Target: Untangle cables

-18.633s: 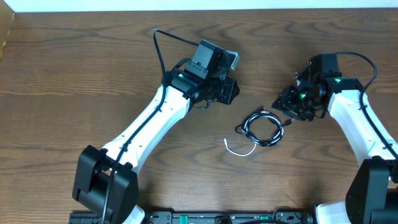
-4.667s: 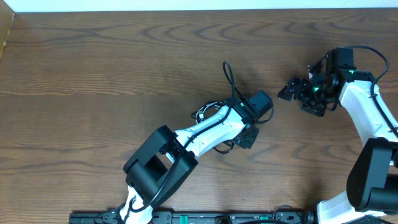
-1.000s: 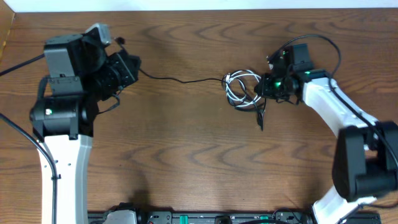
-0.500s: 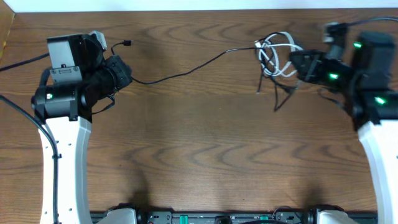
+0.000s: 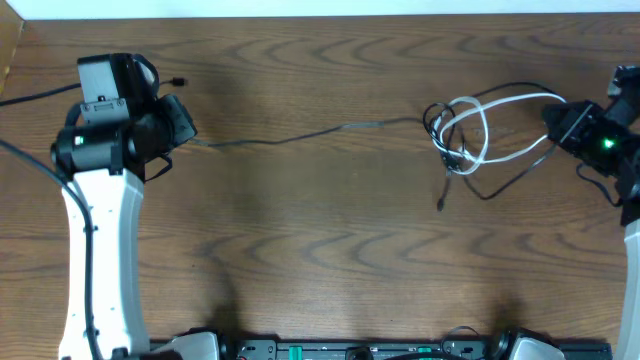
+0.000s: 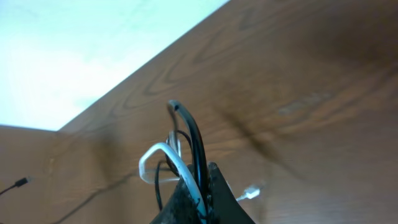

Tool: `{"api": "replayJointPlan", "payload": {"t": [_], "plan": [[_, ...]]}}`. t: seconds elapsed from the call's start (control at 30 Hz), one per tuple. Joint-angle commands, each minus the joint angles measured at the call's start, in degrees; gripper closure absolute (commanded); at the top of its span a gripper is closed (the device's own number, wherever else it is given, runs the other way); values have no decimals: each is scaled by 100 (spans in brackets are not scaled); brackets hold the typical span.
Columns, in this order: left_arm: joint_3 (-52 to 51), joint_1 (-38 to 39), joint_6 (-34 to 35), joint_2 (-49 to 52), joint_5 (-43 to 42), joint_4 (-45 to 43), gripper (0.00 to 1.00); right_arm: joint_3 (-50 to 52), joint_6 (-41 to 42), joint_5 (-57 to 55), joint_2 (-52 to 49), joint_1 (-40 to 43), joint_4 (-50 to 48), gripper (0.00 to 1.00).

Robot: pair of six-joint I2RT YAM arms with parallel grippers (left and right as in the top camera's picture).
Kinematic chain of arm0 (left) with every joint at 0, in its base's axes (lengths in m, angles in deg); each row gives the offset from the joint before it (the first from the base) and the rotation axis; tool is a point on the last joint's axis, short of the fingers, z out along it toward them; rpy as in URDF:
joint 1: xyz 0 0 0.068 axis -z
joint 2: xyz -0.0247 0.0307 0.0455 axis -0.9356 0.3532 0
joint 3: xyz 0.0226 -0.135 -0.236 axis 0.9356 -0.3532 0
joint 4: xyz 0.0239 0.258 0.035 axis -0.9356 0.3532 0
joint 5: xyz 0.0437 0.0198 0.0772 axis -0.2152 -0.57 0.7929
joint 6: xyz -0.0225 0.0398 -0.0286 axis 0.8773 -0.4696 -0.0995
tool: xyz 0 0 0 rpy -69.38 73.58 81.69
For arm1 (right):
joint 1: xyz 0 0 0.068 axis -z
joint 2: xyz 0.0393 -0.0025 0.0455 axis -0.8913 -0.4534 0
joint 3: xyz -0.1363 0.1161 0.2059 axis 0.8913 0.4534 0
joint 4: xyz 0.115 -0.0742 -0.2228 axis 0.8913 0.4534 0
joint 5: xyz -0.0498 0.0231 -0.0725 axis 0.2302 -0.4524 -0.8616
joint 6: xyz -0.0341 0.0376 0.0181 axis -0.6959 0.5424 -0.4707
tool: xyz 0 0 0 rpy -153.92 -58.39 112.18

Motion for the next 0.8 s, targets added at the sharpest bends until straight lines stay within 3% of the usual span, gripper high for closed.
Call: {"api": "replayJointPlan", "payload": {"t": [0.0, 0.1, 0.17, 0.3, 0.6, 0.77], "plan": [[-59, -79, -262, 302, 0, 81, 93, -76, -424, -57, -111, 118, 160, 99], [-59, -61, -313, 470, -46, 114, 92, -76, -627, 297, -304, 52, 310, 99], [-59, 9, -426, 568, -354, 107, 93, -76, -964, 1088, -520, -131, 299, 99], [-59, 160, -662, 682, -1032, 87, 91, -76, -1016, 1493, -680, -734, 103, 99], [-59, 686, -1300, 785, -2815, -203, 44, -601, -612, 1504, -664, -2149, -461, 99], [-59, 994, -1805, 798, -3748, -610, 35, -1202, -291, 1534, -667, -2229, -273, 99]]}}
